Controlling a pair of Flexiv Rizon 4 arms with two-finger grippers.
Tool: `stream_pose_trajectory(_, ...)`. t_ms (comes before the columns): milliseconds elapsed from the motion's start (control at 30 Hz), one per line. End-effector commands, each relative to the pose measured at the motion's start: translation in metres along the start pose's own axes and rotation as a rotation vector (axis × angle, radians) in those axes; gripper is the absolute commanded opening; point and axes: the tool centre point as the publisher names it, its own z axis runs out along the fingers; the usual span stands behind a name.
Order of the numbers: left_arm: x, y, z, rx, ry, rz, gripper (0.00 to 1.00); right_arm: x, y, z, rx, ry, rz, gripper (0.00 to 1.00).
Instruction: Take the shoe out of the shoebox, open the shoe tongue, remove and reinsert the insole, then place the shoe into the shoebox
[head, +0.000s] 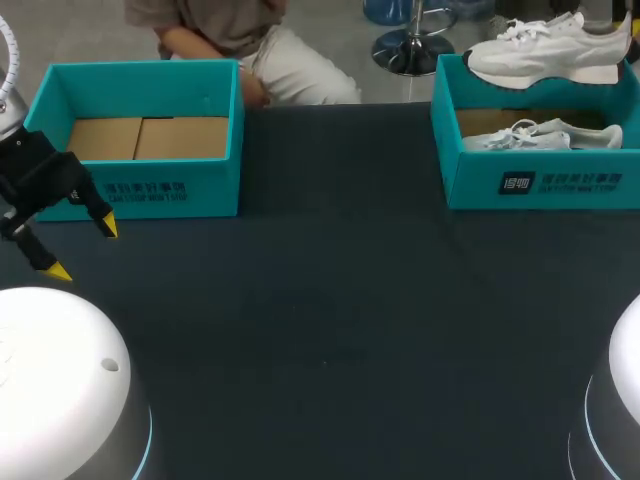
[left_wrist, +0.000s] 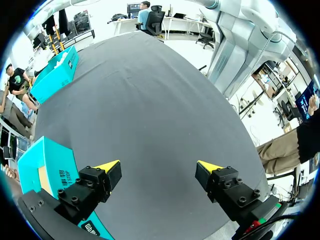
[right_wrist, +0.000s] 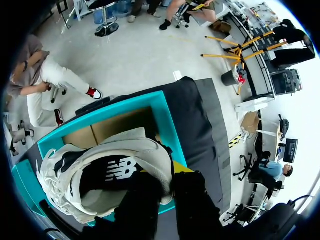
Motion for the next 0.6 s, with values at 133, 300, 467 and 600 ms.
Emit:
stream_pose_trajectory(133, 0.001, 0.000, 0.000, -0.002, 0.000, 0.000, 1.00, 0.002, -0.007, 0.029, -0.015, 0.011, 0.014, 0.00)
stream_pose_trajectory(300, 0.001, 0.000, 0.000, -0.002, 0.000, 0.000, 1.00, 0.003, -0.007, 0.043, -0.008, 0.018, 0.024, 0.00)
stream_pose_trajectory(467, 0.001, 0.000, 0.000, -0.002, 0.000, 0.000, 1.00, 0.005, -0.005, 0.054, -0.004, 0.018, 0.028, 0.00)
stream_pose_trajectory(600, 0.001, 0.000, 0.000, -0.002, 0.000, 0.000, 1.00, 0.003, -0.004, 0.063, -0.006, 0.014, 0.034, 0.00)
